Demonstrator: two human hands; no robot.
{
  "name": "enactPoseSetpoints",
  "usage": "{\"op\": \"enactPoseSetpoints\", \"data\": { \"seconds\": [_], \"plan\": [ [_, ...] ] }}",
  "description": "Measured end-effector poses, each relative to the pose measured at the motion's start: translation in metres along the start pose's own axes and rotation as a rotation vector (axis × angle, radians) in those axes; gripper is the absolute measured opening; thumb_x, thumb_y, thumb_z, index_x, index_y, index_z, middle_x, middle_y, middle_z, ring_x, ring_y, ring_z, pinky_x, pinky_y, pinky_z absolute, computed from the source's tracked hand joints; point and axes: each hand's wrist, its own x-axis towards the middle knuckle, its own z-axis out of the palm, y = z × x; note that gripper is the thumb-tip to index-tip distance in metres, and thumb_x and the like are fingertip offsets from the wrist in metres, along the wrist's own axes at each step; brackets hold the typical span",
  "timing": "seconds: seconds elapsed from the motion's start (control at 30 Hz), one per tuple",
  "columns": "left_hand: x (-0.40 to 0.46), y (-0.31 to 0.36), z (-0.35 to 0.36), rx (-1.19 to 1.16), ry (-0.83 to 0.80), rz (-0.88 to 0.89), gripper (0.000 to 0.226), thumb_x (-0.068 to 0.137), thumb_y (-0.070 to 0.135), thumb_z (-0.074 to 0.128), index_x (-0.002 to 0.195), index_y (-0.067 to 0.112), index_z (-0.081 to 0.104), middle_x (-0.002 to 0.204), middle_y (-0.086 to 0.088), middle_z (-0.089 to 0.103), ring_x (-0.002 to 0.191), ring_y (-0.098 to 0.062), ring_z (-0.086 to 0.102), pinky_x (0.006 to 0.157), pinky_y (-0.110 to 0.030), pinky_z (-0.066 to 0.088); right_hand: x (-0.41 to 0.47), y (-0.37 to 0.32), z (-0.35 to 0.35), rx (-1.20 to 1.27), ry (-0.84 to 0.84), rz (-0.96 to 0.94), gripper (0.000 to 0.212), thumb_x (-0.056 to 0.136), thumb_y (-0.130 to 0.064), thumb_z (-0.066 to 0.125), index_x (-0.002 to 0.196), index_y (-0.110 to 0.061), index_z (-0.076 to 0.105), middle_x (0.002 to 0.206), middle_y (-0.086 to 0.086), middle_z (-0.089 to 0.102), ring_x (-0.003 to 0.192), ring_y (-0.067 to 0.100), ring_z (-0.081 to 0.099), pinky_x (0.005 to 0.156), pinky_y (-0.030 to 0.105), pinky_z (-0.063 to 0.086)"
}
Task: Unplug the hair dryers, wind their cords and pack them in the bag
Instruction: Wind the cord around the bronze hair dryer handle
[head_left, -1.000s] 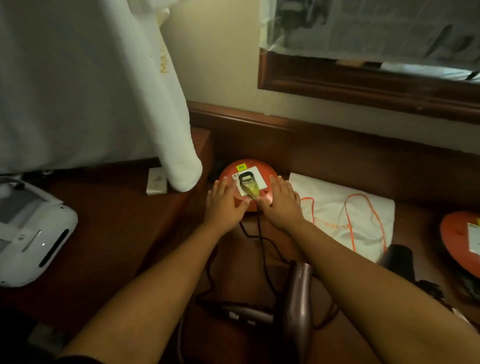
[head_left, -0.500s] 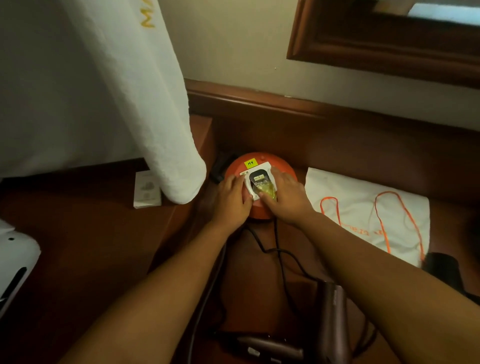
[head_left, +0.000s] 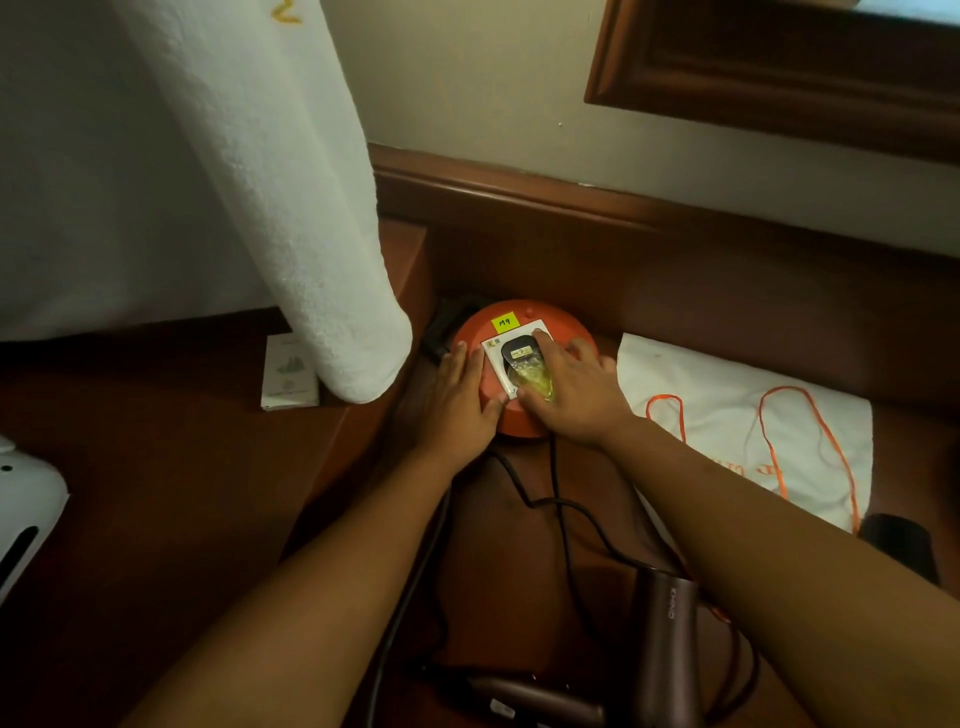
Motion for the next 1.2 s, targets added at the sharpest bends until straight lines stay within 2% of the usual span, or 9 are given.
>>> {"op": "enactPoseSetpoints", "data": {
  "seconds": [0.37,0.5,0.63,0.8,1.0,1.2],
  "plan": [
    [0.000,0.000,-0.002,-0.001,-0.007,0.004,0.072,0.098,0.045,0.044,0.153,0.021,0.006,0.162,-0.005,0.000,0.148,-0.026,0.000,0.118,-0.039,0.008,0.011,-0.006,-0.004,0.002,-0.037,0.025,0.081,0.087,-0.059,0.048,0.151,-0.023,0.013,0.153,0.004,0.031,0.140,0.029,0.023,0.106,0.050,0.026],
    [0.000,0.001,-0.007,0.008,-0.026,0.010,0.072,0.098,0.047,0.042,0.153,0.020,0.007,0.162,-0.006,0.002,0.148,-0.027,0.002,0.118,-0.040,0.010,0.009,-0.011,-0.005,0.037,-0.027,0.054,0.081,0.085,-0.060,0.051,0.149,-0.022,0.018,0.152,0.003,0.032,0.138,0.029,0.025,0.106,0.051,0.026],
    [-0.004,0.004,-0.012,-0.003,-0.040,0.010,0.074,0.097,0.047,0.044,0.153,0.018,0.006,0.162,-0.005,0.002,0.148,-0.027,0.002,0.118,-0.041,0.009,0.007,-0.027,-0.002,0.024,0.062,0.095,0.076,0.086,-0.055,0.054,0.146,-0.017,0.027,0.145,0.009,0.038,0.131,0.029,0.034,0.103,0.046,0.034],
    [-0.010,-0.001,-0.011,-0.051,-0.041,0.014,0.073,0.095,0.044,0.050,0.153,0.019,0.013,0.162,-0.005,0.007,0.148,-0.026,0.008,0.118,-0.041,0.015,0.014,-0.039,-0.003,0.031,0.042,0.166,0.077,0.088,-0.048,0.057,0.147,-0.012,0.024,0.143,0.013,0.042,0.129,0.031,0.039,0.100,0.044,0.042],
    [-0.006,-0.007,-0.012,-0.049,-0.037,0.039,0.069,0.095,0.045,0.051,0.152,0.021,0.020,0.161,-0.004,0.012,0.147,-0.027,0.013,0.117,-0.042,0.019,0.020,-0.045,-0.003,-0.006,0.039,0.224,0.063,0.090,-0.043,0.057,0.139,-0.008,0.036,0.138,0.014,0.044,0.127,0.030,0.040,0.099,0.041,0.042],
    [-0.001,-0.008,-0.011,-0.055,-0.023,0.033,0.071,0.092,0.046,0.055,0.151,0.022,0.024,0.161,-0.003,0.015,0.146,-0.027,0.017,0.116,-0.042,0.022,0.027,-0.049,-0.005,0.026,0.012,0.287,0.069,0.088,-0.039,0.060,0.142,-0.007,0.033,0.141,0.013,0.042,0.128,0.032,0.039,0.101,0.044,0.043]
  ]
}}
